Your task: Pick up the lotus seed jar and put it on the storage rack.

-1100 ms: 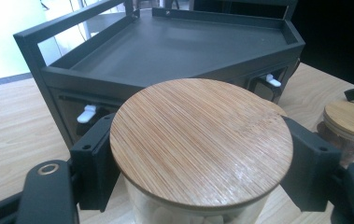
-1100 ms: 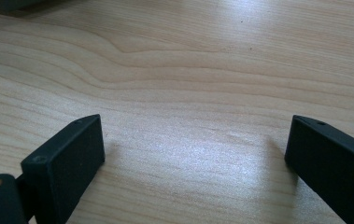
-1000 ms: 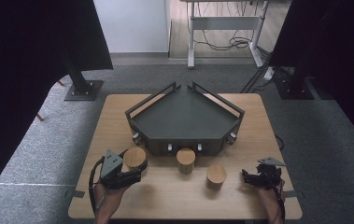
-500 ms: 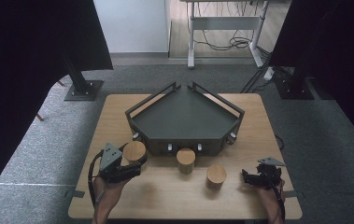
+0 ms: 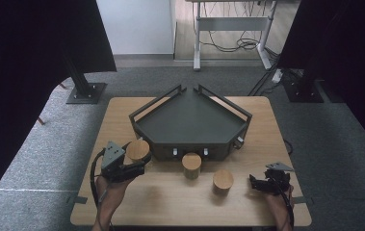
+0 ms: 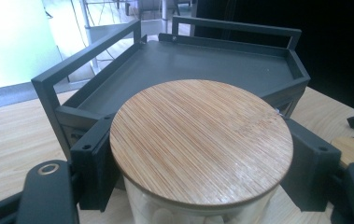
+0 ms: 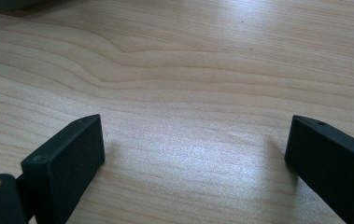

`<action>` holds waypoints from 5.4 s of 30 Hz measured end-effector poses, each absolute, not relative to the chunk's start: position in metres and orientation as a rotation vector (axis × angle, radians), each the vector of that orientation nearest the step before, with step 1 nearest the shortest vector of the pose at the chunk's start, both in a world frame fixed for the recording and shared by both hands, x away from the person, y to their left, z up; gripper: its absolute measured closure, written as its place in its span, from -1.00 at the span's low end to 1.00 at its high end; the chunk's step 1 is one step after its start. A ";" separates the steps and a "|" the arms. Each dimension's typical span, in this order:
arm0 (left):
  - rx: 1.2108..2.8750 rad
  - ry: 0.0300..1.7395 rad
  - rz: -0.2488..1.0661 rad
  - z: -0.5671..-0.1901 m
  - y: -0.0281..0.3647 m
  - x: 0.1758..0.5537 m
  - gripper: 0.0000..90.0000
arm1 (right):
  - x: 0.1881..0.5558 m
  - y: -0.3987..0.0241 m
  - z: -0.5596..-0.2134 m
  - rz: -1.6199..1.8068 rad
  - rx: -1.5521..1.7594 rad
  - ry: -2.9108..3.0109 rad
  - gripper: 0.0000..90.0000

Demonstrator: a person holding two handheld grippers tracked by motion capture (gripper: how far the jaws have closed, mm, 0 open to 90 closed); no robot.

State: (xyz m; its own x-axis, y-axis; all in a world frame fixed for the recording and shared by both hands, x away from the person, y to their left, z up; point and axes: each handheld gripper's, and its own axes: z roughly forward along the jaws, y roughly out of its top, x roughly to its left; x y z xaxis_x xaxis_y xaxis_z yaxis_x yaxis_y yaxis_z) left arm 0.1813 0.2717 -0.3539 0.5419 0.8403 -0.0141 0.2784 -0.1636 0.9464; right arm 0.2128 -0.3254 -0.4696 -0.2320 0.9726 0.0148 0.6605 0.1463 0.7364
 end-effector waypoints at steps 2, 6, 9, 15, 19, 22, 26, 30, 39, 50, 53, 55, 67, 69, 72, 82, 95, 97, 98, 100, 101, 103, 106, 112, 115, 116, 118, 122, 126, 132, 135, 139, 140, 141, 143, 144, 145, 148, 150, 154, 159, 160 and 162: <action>1.714 0.941 0.661 -0.352 0.271 0.183 -0.46 | 0.213 -0.325 -0.470 0.875 1.556 1.957 -0.91; 1.709 0.944 0.663 -0.350 0.270 0.185 -0.46 | 0.213 -0.325 -0.470 0.874 1.557 1.957 -0.91; 1.704 0.945 0.663 -0.348 0.270 0.187 -0.46 | 0.213 -0.325 -0.470 0.874 1.556 1.957 -0.91; 1.694 0.949 0.662 -0.343 0.269 0.193 -0.46 | 0.213 -0.325 -0.470 0.874 1.556 1.957 -0.91; 1.689 0.945 0.659 -0.341 0.268 0.196 -0.46 | 0.213 -0.325 -0.470 0.875 1.559 1.956 -0.91; 1.688 0.946 0.659 -0.339 0.267 0.199 -0.46 | 0.213 -0.325 -0.470 0.875 1.558 1.957 -0.91; 1.684 0.949 0.661 -0.336 0.266 0.202 -0.46 | 0.213 -0.325 -0.470 0.875 1.558 1.957 -0.91; 1.682 0.946 0.663 -0.333 0.264 0.206 -0.46 | 0.213 -0.325 -0.470 0.875 1.558 1.957 -0.91; 1.675 0.944 0.667 -0.329 0.259 0.215 -0.46 | 0.213 -0.325 -0.470 0.875 1.558 1.957 -0.91; 1.671 0.951 0.674 -0.324 0.254 0.226 -0.46 | 0.213 -0.325 -0.470 0.875 1.558 1.957 -0.91; 1.673 0.949 0.679 -0.324 0.253 0.229 -0.46 | 0.213 -0.325 -0.470 0.875 1.558 1.957 -0.91; 1.672 0.951 0.679 -0.324 0.251 0.231 -0.46 | 0.213 -0.325 -0.470 0.876 1.557 1.957 -0.91; 1.678 0.964 0.689 -0.324 0.244 0.244 -0.46 | 0.213 -0.325 -0.470 0.876 1.556 1.958 -0.91; 1.677 0.966 0.690 -0.325 0.243 0.247 -0.46 | 0.213 -0.325 -0.470 0.876 1.555 1.958 -0.91; 1.678 0.968 0.694 -0.325 0.241 0.250 -0.46 | 0.213 -0.326 -0.470 0.876 1.555 1.958 -0.91; 1.686 0.966 0.701 -0.327 0.232 0.262 -0.46 | 0.213 -0.326 -0.470 0.875 1.555 1.959 -0.91; 1.686 0.971 0.714 -0.329 0.223 0.274 -0.46 | 0.213 -0.326 -0.470 0.877 1.550 1.963 -0.91; 1.689 0.972 0.715 -0.330 0.222 0.276 -0.46 | 0.213 -0.326 -0.470 0.877 1.550 1.962 -0.91; 1.688 0.973 0.716 -0.331 0.221 0.277 -0.46 | 0.213 -0.326 -0.470 0.877 1.550 1.963 -0.91; 1.689 0.975 0.717 -0.332 0.220 0.278 -0.46 | 0.213 -0.326 -0.470 0.877 1.549 1.964 -0.91; 1.687 0.978 0.717 -0.333 0.219 0.279 -0.46 | 0.213 -0.326 -0.470 0.877 1.548 1.964 -0.91; 1.685 0.982 0.717 -0.335 0.219 0.282 -0.46 | 0.214 -0.326 -0.470 0.878 1.548 1.965 -0.91; 1.681 0.990 0.719 -0.337 0.217 0.285 -0.46 | 0.214 -0.326 -0.470 0.879 1.548 1.966 -0.91; 1.680 0.999 0.722 -0.340 0.213 0.291 -0.46 | 0.214 -0.326 -0.470 0.879 1.547 1.966 -0.91; 1.681 1.001 0.722 -0.343 0.211 0.294 -0.46 | 0.214 -0.326 -0.470 0.880 1.546 1.967 -0.91; 1.681 1.002 0.722 -0.344 0.210 0.295 -0.46 | 0.214 -0.326 -0.470 0.880 1.546 1.967 -0.91; 1.683 1.004 0.724 -0.345 0.208 0.297 -0.46 | 0.214 -0.327 -0.470 0.880 1.545 1.969 -0.91; 1.689 1.005 0.729 -0.349 0.205 0.300 -0.46 | 0.214 -0.327 -0.470 0.880 1.545 1.970 -0.91; 1.689 1.014 0.729 -0.353 0.203 0.303 -0.46 | 0.214 -0.327 -0.470 0.880 1.544 1.970 -0.91; 1.686 1.021 0.734 -0.358 0.201 0.305 -0.46 | 0.215 -0.327 -0.470 0.880 1.544 1.971 -0.91; 1.686 1.022 0.736 -0.361 0.201 0.306 -0.46 | 0.215 -0.327 -0.470 0.880 1.544 1.971 -0.91; 1.688 1.026 0.736 -0.363 0.200 0.307 -0.46 | 0.215 -0.327 -0.470 0.881 1.543 1.972 -0.91; 1.690 1.027 0.733 -0.364 0.199 0.308 -0.46 | 0.215 -0.327 -0.470 0.880 1.543 1.972 -0.91; 1.691 1.027 0.733 -0.364 0.199 0.308 -0.46 | 0.215 -0.327 -0.470 0.880 1.543 1.972 -0.91; 1.695 1.028 0.736 -0.365 0.198 0.308 -0.46 | 0.215 -0.327 -0.470 0.880 1.543 1.972 -0.91; 1.696 1.030 0.740 -0.366 0.197 0.308 -0.46 | 0.215 -0.327 -0.470 0.880 1.544 1.972 -0.91; 1.694 1.029 0.742 -0.367 0.197 0.308 -0.46 | 0.215 -0.327 -0.470 0.880 1.544 1.972 -0.91; 1.691 1.034 0.745 -0.368 0.197 0.307 -0.46 | 0.215 -0.327 -0.470 0.880 1.543 1.972 -0.91; 1.701 1.032 0.756 -0.367 0.195 0.307 -0.46 | 0.215 -0.327 -0.470 0.880 1.543 1.972 -0.91; 1.711 1.032 0.769 -0.367 0.193 0.307 -0.47 | 0.215 -0.327 -0.470 0.880 1.543 1.972 -0.91; 1.720 1.032 0.776 -0.365 0.191 0.307 -0.48 | 0.215 -0.327 -0.470 0.881 1.543 1.972 -0.91; 1.726 1.036 0.787 -0.365 0.190 0.307 -0.50 | 0.215 -0.327 -0.470 0.881 1.543 1.972 -0.91; 1.735 1.039 0.794 -0.363 0.189 0.308 -0.64 | 0.215 -0.327 -0.470 0.881 1.543 1.973 -0.91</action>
State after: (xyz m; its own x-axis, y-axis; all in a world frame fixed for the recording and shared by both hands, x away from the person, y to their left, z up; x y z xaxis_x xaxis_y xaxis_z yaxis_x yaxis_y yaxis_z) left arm 0.3075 0.1891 -0.3634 0.4326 0.8994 0.0627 0.2971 -0.2079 0.9320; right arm 0.2145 -0.3268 -0.4695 -0.2474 0.9688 0.0154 0.6583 0.1564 0.7363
